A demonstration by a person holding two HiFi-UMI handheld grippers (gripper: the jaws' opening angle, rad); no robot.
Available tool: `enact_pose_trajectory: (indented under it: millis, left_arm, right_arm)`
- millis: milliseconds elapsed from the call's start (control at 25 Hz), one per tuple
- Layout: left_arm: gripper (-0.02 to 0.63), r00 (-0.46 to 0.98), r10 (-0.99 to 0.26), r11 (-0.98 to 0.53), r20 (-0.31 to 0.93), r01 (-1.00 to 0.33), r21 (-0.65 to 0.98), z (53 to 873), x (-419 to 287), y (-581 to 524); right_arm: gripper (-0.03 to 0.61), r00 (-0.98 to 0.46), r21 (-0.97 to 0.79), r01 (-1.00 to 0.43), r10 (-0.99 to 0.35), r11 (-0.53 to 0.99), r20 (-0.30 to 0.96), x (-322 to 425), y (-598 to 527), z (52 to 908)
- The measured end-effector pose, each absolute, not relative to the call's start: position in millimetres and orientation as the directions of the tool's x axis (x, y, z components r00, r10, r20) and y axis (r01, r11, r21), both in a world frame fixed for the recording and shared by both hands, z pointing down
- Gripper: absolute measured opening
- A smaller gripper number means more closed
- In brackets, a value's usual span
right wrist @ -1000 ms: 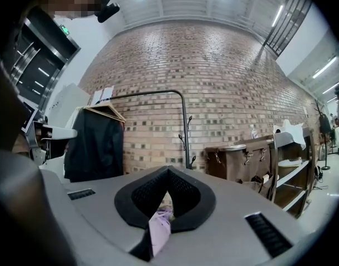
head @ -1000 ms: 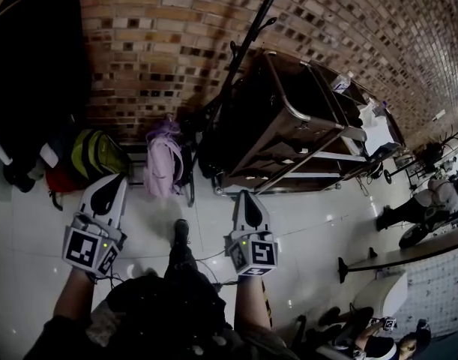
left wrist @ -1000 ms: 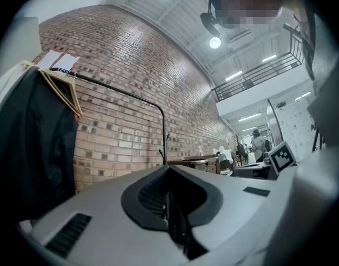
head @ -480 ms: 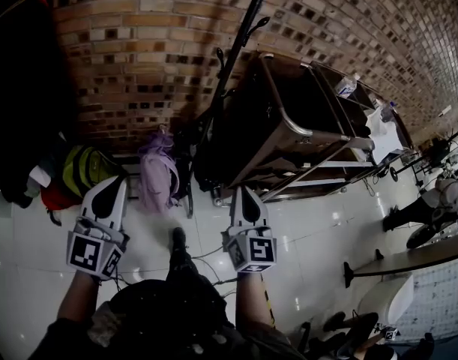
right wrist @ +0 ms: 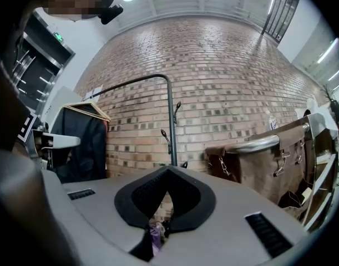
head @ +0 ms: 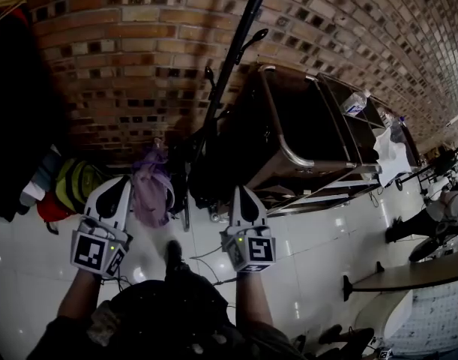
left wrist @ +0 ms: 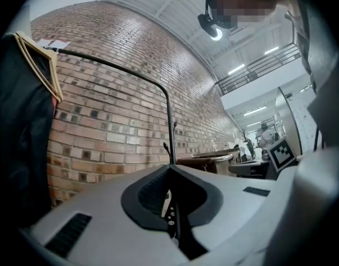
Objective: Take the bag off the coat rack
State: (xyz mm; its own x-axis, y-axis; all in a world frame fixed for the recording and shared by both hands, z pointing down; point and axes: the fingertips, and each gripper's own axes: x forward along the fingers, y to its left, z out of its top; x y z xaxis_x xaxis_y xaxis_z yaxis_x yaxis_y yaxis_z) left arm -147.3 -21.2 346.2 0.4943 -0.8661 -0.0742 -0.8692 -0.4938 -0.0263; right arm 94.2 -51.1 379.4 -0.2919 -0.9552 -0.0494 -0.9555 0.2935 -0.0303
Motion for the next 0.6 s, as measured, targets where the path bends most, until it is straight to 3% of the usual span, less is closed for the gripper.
enact_pose_trajectory:
  millis: [600]
  left_arm:
    - [0.021,0.465,-0.883,-0.465,-0.063,-0.885,-0.02,361,-79,-134]
  right_arm:
    - [0.024,-0.393,-0.023,-0.919,-0.917,0.395,-0.065,120,-163,386]
